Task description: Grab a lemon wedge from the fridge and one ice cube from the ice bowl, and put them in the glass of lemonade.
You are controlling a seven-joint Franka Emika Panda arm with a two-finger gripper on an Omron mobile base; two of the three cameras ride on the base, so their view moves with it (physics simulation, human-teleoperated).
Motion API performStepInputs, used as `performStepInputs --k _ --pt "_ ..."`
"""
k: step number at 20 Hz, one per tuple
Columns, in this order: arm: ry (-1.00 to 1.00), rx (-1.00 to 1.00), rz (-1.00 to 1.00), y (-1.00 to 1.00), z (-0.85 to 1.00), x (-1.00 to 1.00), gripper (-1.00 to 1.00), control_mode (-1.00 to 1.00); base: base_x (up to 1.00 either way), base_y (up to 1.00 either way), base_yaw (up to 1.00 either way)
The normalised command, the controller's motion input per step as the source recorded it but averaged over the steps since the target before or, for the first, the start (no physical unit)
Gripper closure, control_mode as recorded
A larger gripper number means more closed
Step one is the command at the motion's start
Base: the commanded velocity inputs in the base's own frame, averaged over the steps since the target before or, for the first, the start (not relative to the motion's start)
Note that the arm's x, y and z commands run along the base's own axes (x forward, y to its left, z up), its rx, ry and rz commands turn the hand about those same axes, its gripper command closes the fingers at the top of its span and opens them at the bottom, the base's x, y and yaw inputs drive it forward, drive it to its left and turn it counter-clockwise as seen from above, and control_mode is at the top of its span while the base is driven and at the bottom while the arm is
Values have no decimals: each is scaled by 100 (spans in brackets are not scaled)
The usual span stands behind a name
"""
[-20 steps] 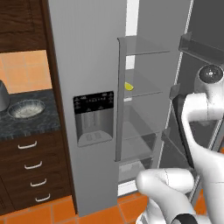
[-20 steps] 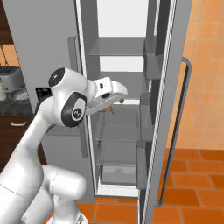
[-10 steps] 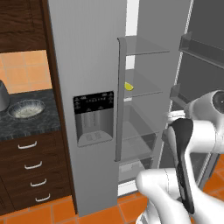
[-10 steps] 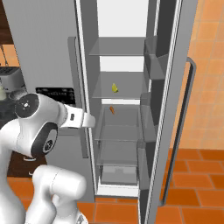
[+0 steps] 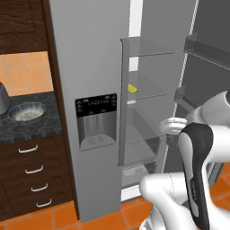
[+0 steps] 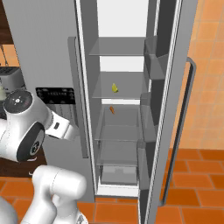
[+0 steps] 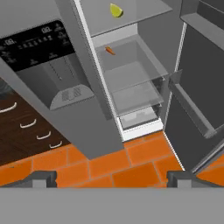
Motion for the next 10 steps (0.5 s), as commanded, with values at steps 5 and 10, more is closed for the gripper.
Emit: performStepInputs --k 5,10 --pt "0 -12 1 0 -29 -30 -100 -100 0 0 0" --pt "1 -2 0 0 -18 -21 -100 -100 0 0 0"
